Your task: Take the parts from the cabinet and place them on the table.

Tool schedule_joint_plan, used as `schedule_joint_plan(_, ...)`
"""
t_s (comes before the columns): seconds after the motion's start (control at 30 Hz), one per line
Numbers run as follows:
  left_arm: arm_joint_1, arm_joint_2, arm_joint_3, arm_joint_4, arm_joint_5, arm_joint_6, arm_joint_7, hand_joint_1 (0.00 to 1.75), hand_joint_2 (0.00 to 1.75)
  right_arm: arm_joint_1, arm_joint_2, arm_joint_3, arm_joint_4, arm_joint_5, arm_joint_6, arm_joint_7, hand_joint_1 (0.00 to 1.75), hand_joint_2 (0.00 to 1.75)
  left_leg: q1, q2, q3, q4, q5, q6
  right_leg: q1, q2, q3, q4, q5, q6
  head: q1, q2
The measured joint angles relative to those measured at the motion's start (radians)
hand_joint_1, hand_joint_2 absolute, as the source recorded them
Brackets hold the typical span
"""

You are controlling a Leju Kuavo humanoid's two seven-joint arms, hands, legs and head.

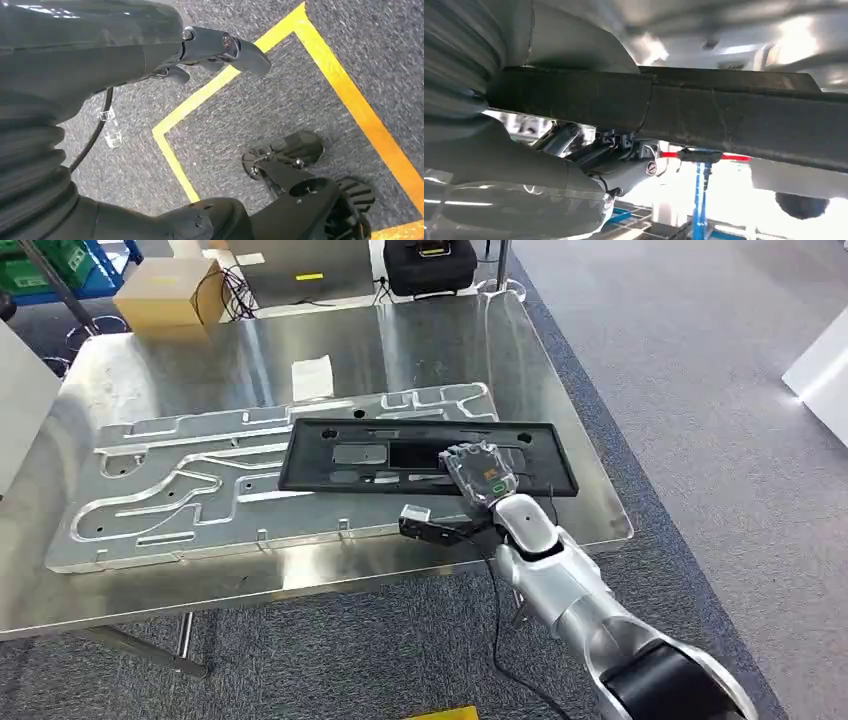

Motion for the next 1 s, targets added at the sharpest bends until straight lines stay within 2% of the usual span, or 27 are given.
schedule_joint_plan(0.13,-0.012,0.000,-0.004,0.000,-0.007,-0.003,0.013,0.00,1.75,-0.071,0.031,0.001,0.067,0.020,0.040,0.006,1.75,1.75,0.001,0.001,-0.002,-0.001,0.001,-0.013,0.000,0.000,0.001,0.000,0.003,-0.003,0.000,0.000)
schedule_joint_plan(0.43,-0.027,0.000,-0.008,0.000,-0.011,0.000,0.028,0.00,1.75,-0.145,0.133,0.050,0.169,0.076,0.108,0.012,1.75,1.75,0.000,0.000,0.003,0.002,0.002,-0.015,-0.001,-0.001,0.003,0.000,0.004,-0.002,0.001,0.000)
schedule_joint_plan(0.6,-0.032,0.000,-0.012,0.000,-0.012,0.000,0.033,0.00,1.75,-0.155,0.168,0.055,0.197,0.052,0.125,-0.023,1.75,1.75,-0.001,0.000,0.002,0.002,0.002,-0.015,-0.001,0.000,0.003,0.000,0.004,-0.002,0.001,0.000)
schedule_joint_plan(0.83,-0.039,0.000,-0.014,0.000,-0.002,-0.012,0.031,0.00,1.75,-0.141,0.251,0.066,0.215,-0.013,0.153,-0.129,1.75,1.75,-0.001,0.001,0.002,0.002,0.001,-0.014,-0.002,0.000,0.003,-0.001,0.003,-0.001,0.001,0.000)
schedule_joint_plan(1.0,-0.039,0.000,-0.014,0.000,0.010,-0.012,0.031,0.00,1.75,-0.120,0.287,0.101,0.208,-0.033,0.160,-0.134,1.75,1.75,-0.001,0.000,0.002,0.002,0.001,-0.014,-0.002,-0.001,0.003,-0.001,0.003,-0.001,0.001,0.000)
